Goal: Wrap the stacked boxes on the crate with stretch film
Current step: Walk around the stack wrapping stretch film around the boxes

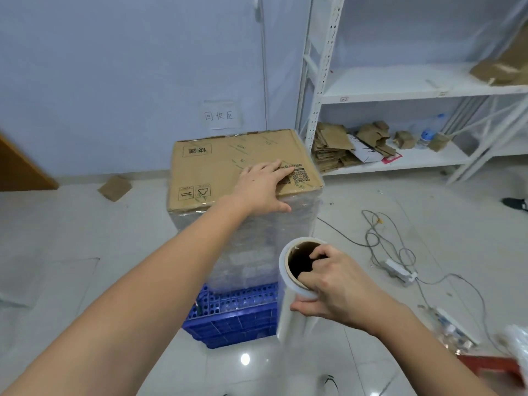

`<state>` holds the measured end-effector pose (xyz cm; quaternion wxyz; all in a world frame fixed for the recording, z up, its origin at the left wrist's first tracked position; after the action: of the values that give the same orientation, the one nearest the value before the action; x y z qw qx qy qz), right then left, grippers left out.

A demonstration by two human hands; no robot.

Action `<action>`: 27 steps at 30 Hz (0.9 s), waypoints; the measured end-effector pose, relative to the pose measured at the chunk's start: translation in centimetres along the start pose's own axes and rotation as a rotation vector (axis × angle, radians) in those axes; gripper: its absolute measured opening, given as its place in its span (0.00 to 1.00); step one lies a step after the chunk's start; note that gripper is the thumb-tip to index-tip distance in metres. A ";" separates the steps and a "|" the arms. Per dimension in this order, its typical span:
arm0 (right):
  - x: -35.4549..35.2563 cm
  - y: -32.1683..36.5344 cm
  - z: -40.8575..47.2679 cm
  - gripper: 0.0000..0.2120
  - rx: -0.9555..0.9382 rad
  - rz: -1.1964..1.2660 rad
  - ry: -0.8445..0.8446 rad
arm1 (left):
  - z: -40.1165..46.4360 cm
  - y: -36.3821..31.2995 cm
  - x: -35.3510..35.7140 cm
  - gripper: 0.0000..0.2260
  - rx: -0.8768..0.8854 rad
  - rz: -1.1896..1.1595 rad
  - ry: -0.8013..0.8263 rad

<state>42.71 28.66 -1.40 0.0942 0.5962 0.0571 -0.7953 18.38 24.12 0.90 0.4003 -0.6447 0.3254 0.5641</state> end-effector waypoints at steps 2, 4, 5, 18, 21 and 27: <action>0.1 0.8 0.2 0.23 0.073 -0.015 0.029 | 0.0 0.7 -0.4 0.47 0.069 0.000 0.046; -0.2 1.6 0.5 0.22 0.129 -0.047 0.067 | -0.4 1.3 -0.9 0.48 0.146 -0.008 0.091; -0.4 1.9 0.7 0.21 0.148 -0.056 0.087 | -0.6 1.8 -1.1 0.49 0.182 -0.019 0.106; -0.7 4.3 3.3 0.19 0.279 0.042 0.153 | -5.4 9.7 -1.2 0.43 0.213 0.038 0.050; -0.2 4.7 4.1 0.18 0.233 0.066 0.135 | -5.4 9.5 -0.9 0.41 0.201 0.025 0.018; 0.1 6.0 5.9 0.14 0.161 0.085 0.145 | -5.4 9.9 -0.8 0.41 0.196 0.005 0.003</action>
<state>38.49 21.63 0.28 0.0754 0.6595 -0.0258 -0.7475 12.17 14.69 0.42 0.4596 -0.6024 0.3814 0.5296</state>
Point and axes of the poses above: each hand's wrist, its own z-axis towards the middle knuckle, its own x-axis out of the palm, y = z × x, the point moved 1 cm from there along z, towards the middle knuckle
